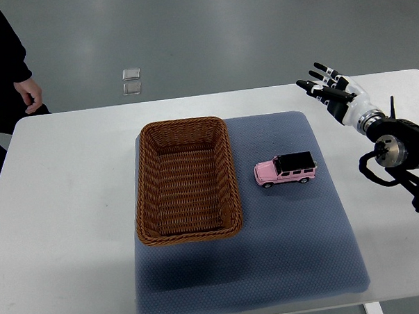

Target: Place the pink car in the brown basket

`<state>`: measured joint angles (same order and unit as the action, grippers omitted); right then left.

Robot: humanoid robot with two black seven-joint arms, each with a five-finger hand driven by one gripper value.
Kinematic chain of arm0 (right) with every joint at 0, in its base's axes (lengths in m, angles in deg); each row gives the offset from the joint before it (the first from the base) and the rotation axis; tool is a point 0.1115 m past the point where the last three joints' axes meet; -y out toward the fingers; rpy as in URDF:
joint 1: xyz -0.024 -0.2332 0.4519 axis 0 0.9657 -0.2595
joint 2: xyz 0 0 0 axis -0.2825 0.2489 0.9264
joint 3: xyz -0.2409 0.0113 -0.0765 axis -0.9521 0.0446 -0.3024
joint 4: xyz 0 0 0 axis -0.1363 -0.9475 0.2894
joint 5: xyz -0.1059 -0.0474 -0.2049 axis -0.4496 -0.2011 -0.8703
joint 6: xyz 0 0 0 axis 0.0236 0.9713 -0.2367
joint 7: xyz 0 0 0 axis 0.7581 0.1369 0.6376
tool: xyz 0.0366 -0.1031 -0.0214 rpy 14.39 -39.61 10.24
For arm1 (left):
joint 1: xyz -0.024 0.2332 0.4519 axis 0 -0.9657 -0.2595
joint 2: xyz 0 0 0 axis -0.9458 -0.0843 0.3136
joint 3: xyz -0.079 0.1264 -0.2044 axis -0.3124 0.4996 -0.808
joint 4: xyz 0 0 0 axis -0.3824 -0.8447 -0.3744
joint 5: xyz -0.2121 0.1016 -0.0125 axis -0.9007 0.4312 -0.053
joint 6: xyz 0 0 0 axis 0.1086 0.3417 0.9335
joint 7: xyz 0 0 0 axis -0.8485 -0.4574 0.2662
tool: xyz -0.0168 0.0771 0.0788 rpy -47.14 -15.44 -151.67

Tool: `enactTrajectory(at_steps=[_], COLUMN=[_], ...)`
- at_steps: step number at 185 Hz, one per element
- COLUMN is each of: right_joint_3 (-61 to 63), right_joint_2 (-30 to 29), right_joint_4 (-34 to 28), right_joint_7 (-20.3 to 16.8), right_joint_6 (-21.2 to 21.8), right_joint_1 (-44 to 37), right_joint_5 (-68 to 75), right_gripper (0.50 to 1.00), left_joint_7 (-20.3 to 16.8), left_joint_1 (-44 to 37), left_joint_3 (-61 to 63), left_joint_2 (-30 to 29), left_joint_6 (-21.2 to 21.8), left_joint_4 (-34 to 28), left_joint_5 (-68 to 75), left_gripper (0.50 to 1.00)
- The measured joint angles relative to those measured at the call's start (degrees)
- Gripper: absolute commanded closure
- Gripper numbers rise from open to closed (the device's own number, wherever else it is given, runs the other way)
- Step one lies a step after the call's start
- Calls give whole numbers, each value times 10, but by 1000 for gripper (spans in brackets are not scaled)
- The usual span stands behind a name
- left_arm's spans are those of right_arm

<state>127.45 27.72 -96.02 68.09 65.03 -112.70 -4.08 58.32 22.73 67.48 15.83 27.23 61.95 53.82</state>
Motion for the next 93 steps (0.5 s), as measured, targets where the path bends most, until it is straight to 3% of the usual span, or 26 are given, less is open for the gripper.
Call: enactTrajectory(at_steps=[93], right_joint_3=[1], right_joint_2=[0], right_joint_4=[4], right_joint_7=[0], right_joint_6=[-1], right_joint_1=[-1], right_joint_5=[0], right_gripper=[581], left_joint_7=[0], left_joint_1=[0], left_joint_3=[-1], left_joint_2=[0], left_joint_6=[0], left_joint_4=[-1], left_joint_5=[0], left_gripper=[500])
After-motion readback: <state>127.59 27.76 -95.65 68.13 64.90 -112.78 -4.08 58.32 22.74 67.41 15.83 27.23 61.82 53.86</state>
